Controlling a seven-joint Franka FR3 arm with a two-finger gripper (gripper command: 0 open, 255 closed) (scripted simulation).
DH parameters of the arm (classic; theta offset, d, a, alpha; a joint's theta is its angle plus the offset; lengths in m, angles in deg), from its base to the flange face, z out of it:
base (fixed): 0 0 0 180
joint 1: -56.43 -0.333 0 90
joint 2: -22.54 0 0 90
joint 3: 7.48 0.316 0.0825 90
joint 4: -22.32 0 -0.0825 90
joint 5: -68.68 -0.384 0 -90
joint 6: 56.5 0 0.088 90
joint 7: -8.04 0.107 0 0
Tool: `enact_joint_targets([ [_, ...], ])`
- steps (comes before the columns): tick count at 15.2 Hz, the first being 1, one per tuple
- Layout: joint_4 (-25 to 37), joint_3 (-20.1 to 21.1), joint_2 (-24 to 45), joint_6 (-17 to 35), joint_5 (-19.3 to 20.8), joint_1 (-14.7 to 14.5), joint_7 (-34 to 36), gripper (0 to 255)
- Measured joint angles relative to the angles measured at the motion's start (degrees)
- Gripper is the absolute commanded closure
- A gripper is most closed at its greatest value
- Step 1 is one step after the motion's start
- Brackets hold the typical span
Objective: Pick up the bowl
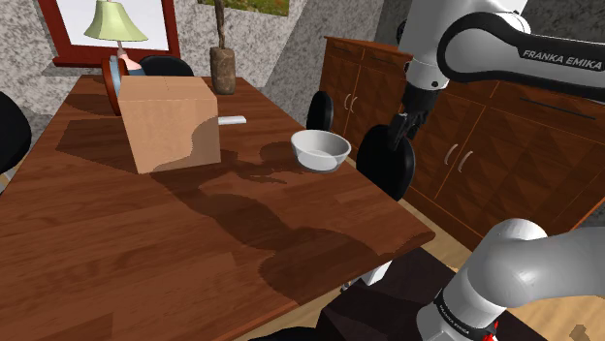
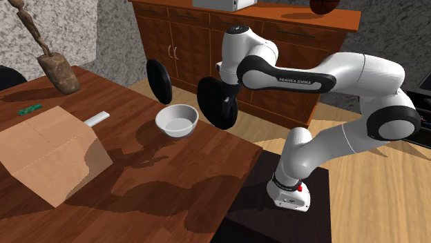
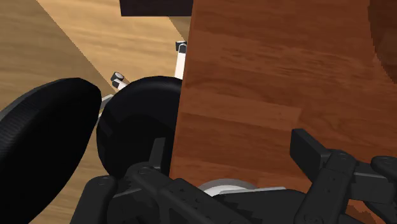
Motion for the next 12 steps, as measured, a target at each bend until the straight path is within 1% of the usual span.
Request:
enact_joint_targets([
  [2, 0.40, -0.34, 0.85, 0.49, -0.05, 0.11, -0.15, 0],
  [4, 1.33, -1.36, 3.99, 2.75, -0.35, 0.40, -0.48, 0],
  [7, 3.73, -3.10, 9.85, 6.33, -1.13, 0.78, -1.15, 0],
  [11, 9.04, -5.46, 18.55, 9.79, -2.77, 1.14, -2.53, 0],
  [12, 9.45, -5.96, 20.49, 11.27, -3.30, 1.18, -2.78, 0],
])
